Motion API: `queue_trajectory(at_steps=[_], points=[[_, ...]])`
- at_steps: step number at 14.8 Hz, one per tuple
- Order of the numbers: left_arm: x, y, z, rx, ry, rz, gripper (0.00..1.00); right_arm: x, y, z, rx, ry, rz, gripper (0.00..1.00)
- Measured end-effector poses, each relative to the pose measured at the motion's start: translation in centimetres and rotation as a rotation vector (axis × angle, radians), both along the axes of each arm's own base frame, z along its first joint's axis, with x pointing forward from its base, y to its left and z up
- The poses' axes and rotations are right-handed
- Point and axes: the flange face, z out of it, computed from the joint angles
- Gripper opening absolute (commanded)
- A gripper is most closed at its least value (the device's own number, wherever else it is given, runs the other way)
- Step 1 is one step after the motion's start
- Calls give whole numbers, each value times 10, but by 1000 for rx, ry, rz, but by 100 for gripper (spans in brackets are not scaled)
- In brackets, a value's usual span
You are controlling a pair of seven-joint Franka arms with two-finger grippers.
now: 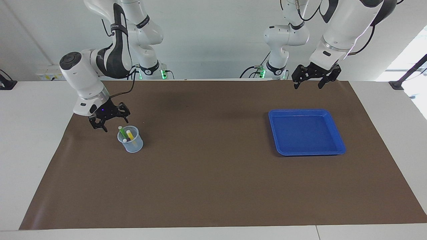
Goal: Right arm passes pens to left for tray arrangement
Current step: 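Reach the right gripper to the cup and grasp the green pen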
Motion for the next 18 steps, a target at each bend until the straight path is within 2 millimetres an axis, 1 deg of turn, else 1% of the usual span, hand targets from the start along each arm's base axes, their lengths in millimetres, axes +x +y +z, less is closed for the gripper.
queue_trajectory(at_steps=[3, 7, 9, 10, 11, 12, 14, 15, 16, 17, 18], points=[[0, 0, 0, 0, 0, 0, 100, 0, 1, -1, 14, -1, -9, 85], [0, 1, 0, 0, 0, 2, 100, 0, 1, 0, 27, -10, -19, 80], [0, 1, 0, 0, 0, 2, 100, 1, 1, 0, 27, -15, -20, 79], [0, 1, 0, 0, 0, 1, 100, 1, 1, 0, 27, -17, -21, 75], [0, 1, 0, 0, 0, 1, 100, 2, 1, 1, 27, -22, -22, 69], [0, 1, 0, 0, 0, 1, 100, 2, 1, 1, 26, -26, -22, 59], [0, 0, 0, 0, 0, 1, 100, 2, 0, 1, 26, -27, -23, 31], [0, 0, 0, 0, 0, 0, 100, 2, 1, 1, 26, -27, -23, 15], [0, 0, 0, 0, 0, -1, 100, 2, 1, 1, 26, -27, -23, 5], [-1, -1, 0, 0, 0, -2, 100, 2, 1, 1, 26, -27, -23, 0], [-1, -1, 0, 0, 0, -3, 100, 2, 1, 1, 26, -27, -23, 0]])
